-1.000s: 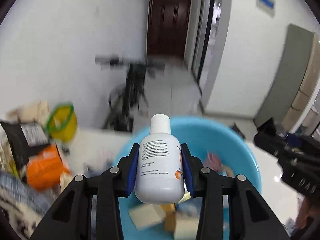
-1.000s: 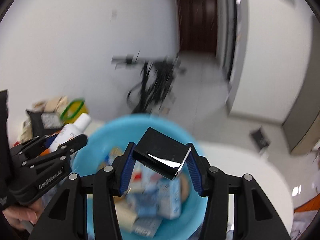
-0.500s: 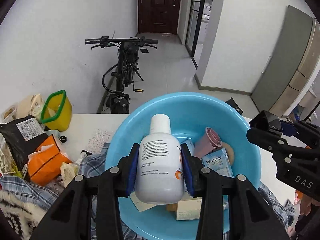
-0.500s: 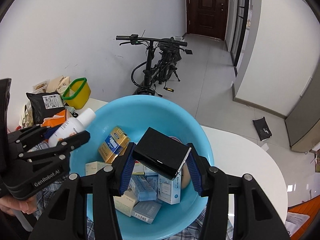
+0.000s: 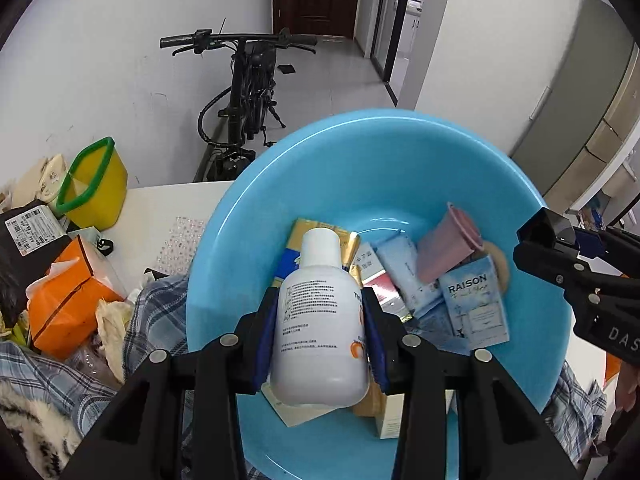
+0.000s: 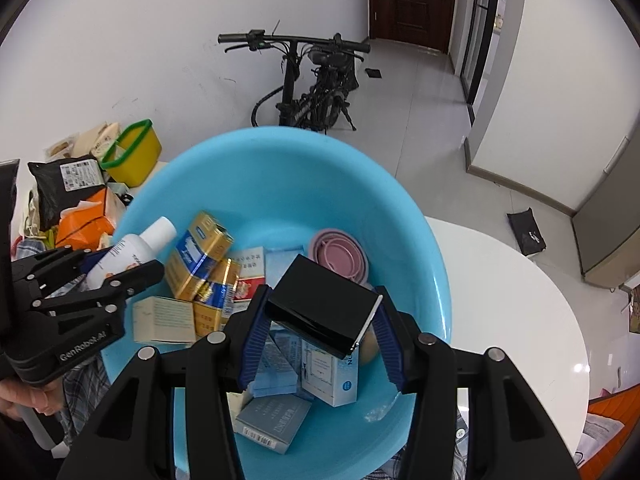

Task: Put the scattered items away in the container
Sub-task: 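Carry both items over the basin and open the left tool to drop the bottle, then open the right tool to drop the black box into the basin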

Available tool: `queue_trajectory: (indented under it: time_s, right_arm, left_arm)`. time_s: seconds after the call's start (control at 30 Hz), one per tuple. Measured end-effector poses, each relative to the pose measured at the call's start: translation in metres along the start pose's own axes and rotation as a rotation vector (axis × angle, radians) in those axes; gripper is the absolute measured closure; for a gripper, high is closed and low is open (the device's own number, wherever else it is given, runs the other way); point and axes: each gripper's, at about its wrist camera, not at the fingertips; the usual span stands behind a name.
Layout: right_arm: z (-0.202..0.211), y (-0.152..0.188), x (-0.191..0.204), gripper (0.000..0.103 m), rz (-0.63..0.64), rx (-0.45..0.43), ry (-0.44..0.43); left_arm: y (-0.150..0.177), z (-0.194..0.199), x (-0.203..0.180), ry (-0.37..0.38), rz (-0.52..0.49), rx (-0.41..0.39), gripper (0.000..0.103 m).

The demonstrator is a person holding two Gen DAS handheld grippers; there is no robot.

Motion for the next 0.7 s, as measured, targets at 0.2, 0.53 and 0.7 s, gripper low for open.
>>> queue_trajectory:
  time_s: [0.2,0.53,0.7]
  right_arm:
    - [-0.005,0.0,-0.001,0.055,0.004,0.011,0.014]
    - [-0.001,-0.003,-0.007,0.055,0.001,0.005,0.021]
    - [-0.005,-0.002,-0.006,0.055,0.002,0.013,0.025]
  left_arm:
    - [0.0,-0.004,0.002,0.01,0.009,0.003,0.061]
    - [-0.006,0.011,0.006,-0.035,0.033,-0.064,0.011]
    - [-0.007,0.016,0.006,-0.039,0.019,-0.058,0.011]
Point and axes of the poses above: each gripper's, at about its wrist camera, not at the fingertips, and z roughly against the way its jaws point, x to its left, y to its underside, and after that the axes turned 13 degrees about -z, right-handed
